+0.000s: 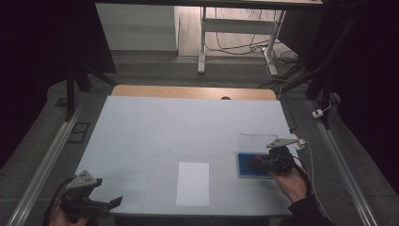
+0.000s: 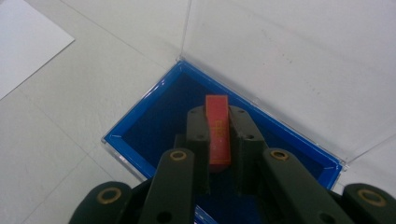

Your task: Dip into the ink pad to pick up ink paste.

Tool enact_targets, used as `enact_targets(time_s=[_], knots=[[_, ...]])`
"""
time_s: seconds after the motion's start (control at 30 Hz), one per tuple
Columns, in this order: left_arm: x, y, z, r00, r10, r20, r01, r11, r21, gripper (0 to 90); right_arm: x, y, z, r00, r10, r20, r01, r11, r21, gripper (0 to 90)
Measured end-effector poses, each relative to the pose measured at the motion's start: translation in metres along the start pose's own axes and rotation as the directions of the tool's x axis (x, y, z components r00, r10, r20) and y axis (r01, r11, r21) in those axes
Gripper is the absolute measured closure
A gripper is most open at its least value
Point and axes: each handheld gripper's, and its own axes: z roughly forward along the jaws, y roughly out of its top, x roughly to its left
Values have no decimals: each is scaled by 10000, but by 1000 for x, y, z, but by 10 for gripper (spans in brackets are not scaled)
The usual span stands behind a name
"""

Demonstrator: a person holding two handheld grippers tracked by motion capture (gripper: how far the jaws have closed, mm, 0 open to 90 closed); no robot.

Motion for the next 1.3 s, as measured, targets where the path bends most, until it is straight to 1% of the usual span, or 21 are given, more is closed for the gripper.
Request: enact_targets(time_s=[0.27, 0.47, 0.53, 0.67, 0.77, 0.83, 0.87, 0.9, 0.97, 1.03, 1.07, 1.13, 1.2, 1.3], knots=[[0, 0, 0, 10000, 19, -12, -19, 10000, 6, 12, 0, -1, 3, 10000, 11, 52, -12, 9999, 118, 804], [0, 0, 0, 10000, -11, 23, 11, 10000, -19, 12, 4, 1, 5, 9995, -10, 305, 0, 9995, 321, 808], [0, 0, 0, 10000, -1, 16, 1, 10000, -3, 12, 6, 1, 5, 9990, -109, 424, 94, 9993, 366, 809], [0, 0, 0, 10000, -2, 12, 2, 10000, 10, 13, 12, 2, 6, 9961, -530, 710, 499, 9977, 455, 810], [0, 1, 0, 10000, 14, 10, -14, 10000, 28, 13, 17, 3, 7, 9909, -931, 968, 878, 9945, 580, 810], [0, 1, 1, 10000, 26, 3, -26, 10000, 36, 13, 20, 3, 8, 9896, -1020, 1019, 965, 9937, 576, 810], [0, 1, 1, 10000, 29, 1, -29, 10000, 36, 13, 17, 3, 7, 9916, -890, 940, 844, 9951, 516, 810], [0, 1, 1, 10000, 32, 4, -32, 10000, 34, 13, 17, 3, 7, 9916, -890, 940, 844, 9951, 516, 810], [0, 1, 1, 10000, 33, 9, -33, 10000, 18, 13, 10, 0, 7, 9976, -349, 599, 334, 9991, 260, 810], [1, 1, 0, 10000, 14, 31, -14, 10000, -10, 13, 2, -2, 6, 9996, 202, 183, -204, 9997, 116, 810], [1, 0, 0, 10000, -17, 25, 17, 10000, -21, 13, 0, -2, 6, 9995, 277, 128, -278, 9996, 100, 810], [1, 0, 0, 10000, -16, 22, 16, 10000, -25, 13, 0, -2, 6, 9994, 316, 114, -317, 9995, 95, 810], [1, 1, 0, 10000, 7, 43, -7, 10000, -11, 13, 3, -2, 6, 9996, 188, 219, -191, 9997, 117, 809], [1, 1, 1, 10000, 26, 21, -26, 10000, 15, 13, 10, -1, 6, 9972, -419, 624, 405, 9989, 237, 808]])
